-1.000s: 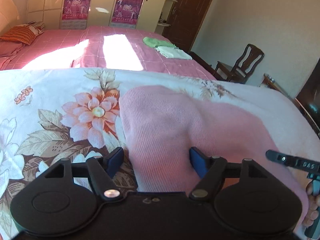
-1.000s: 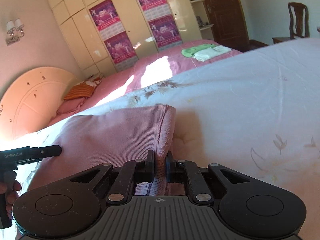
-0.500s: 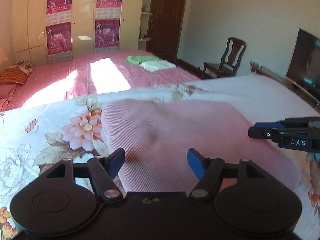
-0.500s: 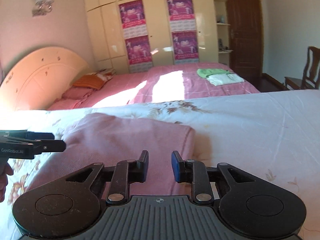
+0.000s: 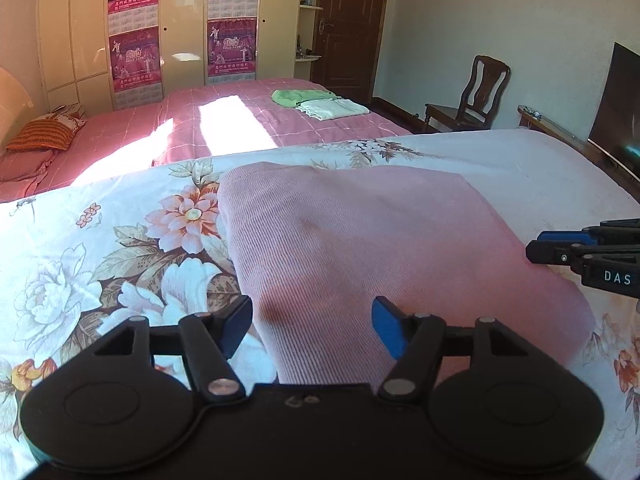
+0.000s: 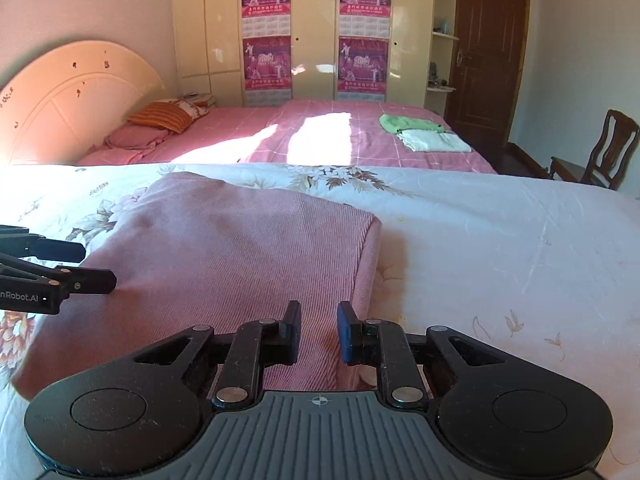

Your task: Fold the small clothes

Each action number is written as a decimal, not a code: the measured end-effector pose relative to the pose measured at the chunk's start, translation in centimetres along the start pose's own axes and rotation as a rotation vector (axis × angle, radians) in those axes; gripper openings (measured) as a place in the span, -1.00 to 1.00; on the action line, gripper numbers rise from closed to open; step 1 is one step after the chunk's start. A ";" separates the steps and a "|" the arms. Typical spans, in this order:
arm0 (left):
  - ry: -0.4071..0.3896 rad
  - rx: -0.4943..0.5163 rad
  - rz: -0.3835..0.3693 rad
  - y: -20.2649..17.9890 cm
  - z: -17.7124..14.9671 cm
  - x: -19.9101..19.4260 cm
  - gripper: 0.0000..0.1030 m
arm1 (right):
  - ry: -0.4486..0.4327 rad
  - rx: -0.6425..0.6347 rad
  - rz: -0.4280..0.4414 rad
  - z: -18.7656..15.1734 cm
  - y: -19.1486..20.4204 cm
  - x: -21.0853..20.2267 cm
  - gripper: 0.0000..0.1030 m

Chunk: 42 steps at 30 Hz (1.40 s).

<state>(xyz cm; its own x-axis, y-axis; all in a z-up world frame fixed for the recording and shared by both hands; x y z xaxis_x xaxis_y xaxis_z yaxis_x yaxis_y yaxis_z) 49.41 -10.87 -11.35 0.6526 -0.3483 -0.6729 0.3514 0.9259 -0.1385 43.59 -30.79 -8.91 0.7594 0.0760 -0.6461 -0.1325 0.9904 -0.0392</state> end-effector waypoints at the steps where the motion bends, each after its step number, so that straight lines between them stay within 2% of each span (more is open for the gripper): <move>1: -0.002 0.000 -0.001 -0.2 -0.4 -0.6 0.27 | -0.006 -0.005 0.010 -0.3 0.3 -0.6 -0.64; 5: 0.008 0.006 0.007 -0.5 -2.2 -1.9 0.28 | 0.009 -0.040 0.048 -2.0 1.4 -1.6 -0.64; 9: 0.041 -0.015 0.013 -0.1 -4.4 -1.8 0.35 | 0.077 -0.066 -0.009 -4.7 1.3 -0.3 -0.65; 14: 0.051 -0.034 0.028 0.1 -5.5 -2.6 0.41 | 0.073 -0.053 -0.024 -4.9 1.4 -1.2 -0.64; 18: 0.065 -0.045 0.029 0.1 -6.5 -2.9 0.42 | 0.125 -0.053 -0.032 -6.7 1.2 -0.8 -0.64; 23: 0.064 -0.037 0.035 -0.1 -6.9 -3.3 0.43 | 0.049 -0.011 -0.017 -6.3 1.2 -3.1 -0.64; 25: 0.066 -0.038 0.039 0.0 -7.0 -3.2 0.46 | 0.105 -0.019 -0.024 -7.1 1.4 -2.0 -0.64; 27: 0.071 -0.039 0.042 0.0 -7.1 -3.2 0.49 | 0.119 -0.023 -0.030 -7.7 1.3 -1.5 -0.64; 30: 0.059 -0.028 0.045 0.0 -6.4 -4.0 0.53 | 0.095 0.059 -0.004 -6.9 0.4 -2.5 -0.64; 32: 0.034 -0.010 0.046 0.1 -5.6 -4.4 0.75 | 0.044 0.143 0.017 -6.5 -0.7 -3.6 -0.63; 34: 0.019 -0.008 0.044 0.3 -4.9 -4.5 0.85 | 0.025 0.235 0.043 -6.1 -2.2 -3.9 -0.63; 37: 0.013 -0.026 0.041 0.5 -3.6 -3.9 0.86 | 0.021 0.357 0.085 -5.5 -4.0 -3.4 -0.63; 39: 0.013 -0.030 0.039 0.5 -3.0 -3.5 0.86 | 0.021 0.395 0.087 -5.0 -4.8 -3.1 -0.56; 40: 0.009 -0.033 0.038 0.5 -2.7 -3.3 0.84 | 0.012 0.401 0.087 -4.8 -5.0 -3.1 -0.24; 41: 0.005 -0.038 0.036 0.4 -2.6 -3.2 0.82 | -0.008 0.399 0.089 -4.4 -5.0 -3.2 0.01; 42: 0.005 -0.043 0.032 0.4 -2.4 -3.0 0.82 | -0.023 0.389 0.093 -4.1 -4.9 -3.3 0.00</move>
<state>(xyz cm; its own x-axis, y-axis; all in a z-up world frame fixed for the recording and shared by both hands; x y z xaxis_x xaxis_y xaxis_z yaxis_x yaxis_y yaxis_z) 45.94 -9.10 -11.12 0.6601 -0.3174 -0.6808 0.3012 0.9421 -0.1472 39.07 -36.41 -9.72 0.7704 0.1656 -0.6157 0.0465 0.9485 0.3133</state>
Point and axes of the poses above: each gripper's, at about its wrist camera, not at the fingertips, and x roughly the way its jaws point, y to its left, z to its top, the point moved 5 cm from there along x, roughly the way its jaws point, and after that the axes turned 6 degrees about -x, right-handed, at the moved point
